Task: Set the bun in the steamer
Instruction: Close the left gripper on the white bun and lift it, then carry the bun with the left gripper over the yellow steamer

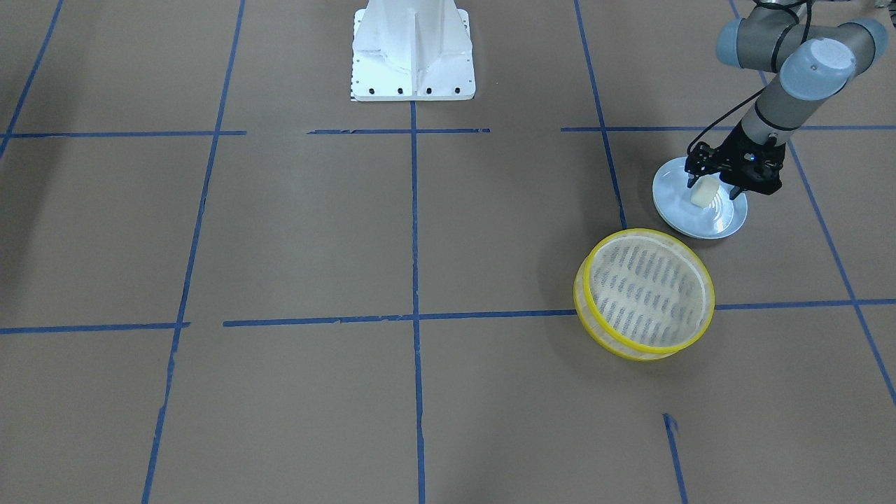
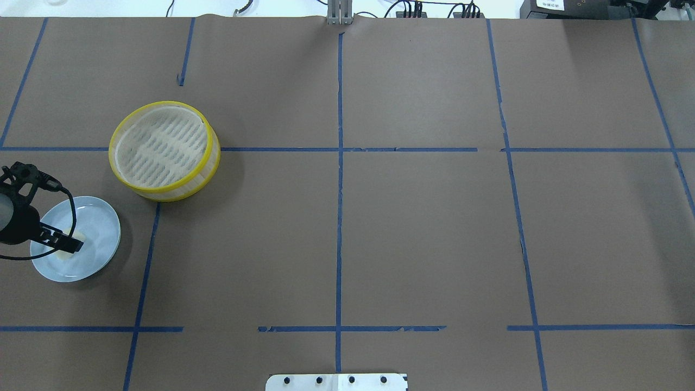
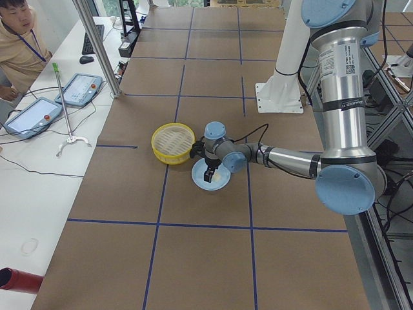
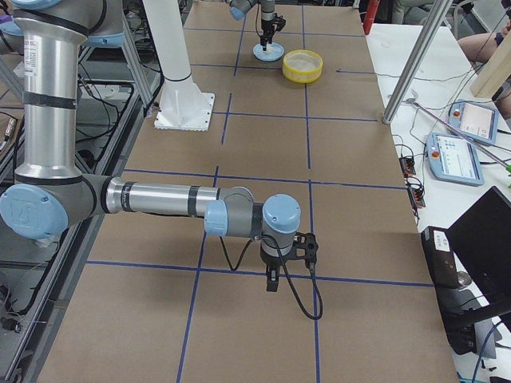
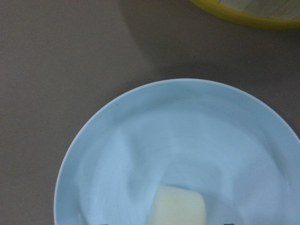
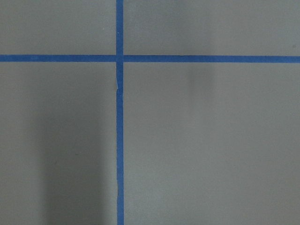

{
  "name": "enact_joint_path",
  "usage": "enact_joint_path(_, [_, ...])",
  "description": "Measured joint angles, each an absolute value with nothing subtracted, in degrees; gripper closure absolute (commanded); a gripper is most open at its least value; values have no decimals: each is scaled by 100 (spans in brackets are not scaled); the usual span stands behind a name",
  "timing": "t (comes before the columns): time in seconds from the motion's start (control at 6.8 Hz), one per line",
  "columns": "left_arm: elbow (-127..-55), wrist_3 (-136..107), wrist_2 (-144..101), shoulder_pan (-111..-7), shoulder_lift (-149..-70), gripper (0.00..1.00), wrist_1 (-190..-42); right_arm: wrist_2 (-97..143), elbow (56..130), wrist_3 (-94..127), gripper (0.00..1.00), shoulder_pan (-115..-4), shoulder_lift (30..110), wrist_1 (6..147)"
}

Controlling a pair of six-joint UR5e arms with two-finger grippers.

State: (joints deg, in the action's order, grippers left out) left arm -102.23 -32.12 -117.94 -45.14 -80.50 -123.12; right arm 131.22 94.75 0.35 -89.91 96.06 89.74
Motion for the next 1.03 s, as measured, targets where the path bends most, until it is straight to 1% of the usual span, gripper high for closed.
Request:
enact_joint_path(0.15, [-10179, -3215, -11804, -4504, -8060, 24, -12356, 13122, 9475, 35, 0, -8991, 9607, 8974])
enact_joint_path(0.29, [-10150, -3221, -11820, -4497, -8070, 30, -12380, 13122, 9475, 35, 0, -8991, 9606, 8974])
enact_joint_path(0.44, [-10139, -3226, -11837, -4488, -8077, 33, -12388, 13122, 9475, 35, 0, -8991, 9606, 8974])
enact_joint_path(0.74, [-10139, -3236, -11855, -4458, -8084, 50, -12382, 13122, 9475, 35, 0, -8991, 9606, 8974])
enact_joint_path(1.03, [-10143, -3242, -11874, -4449, -8084, 58, -12355, 13122, 9475, 35, 0, -8991, 9606, 8974])
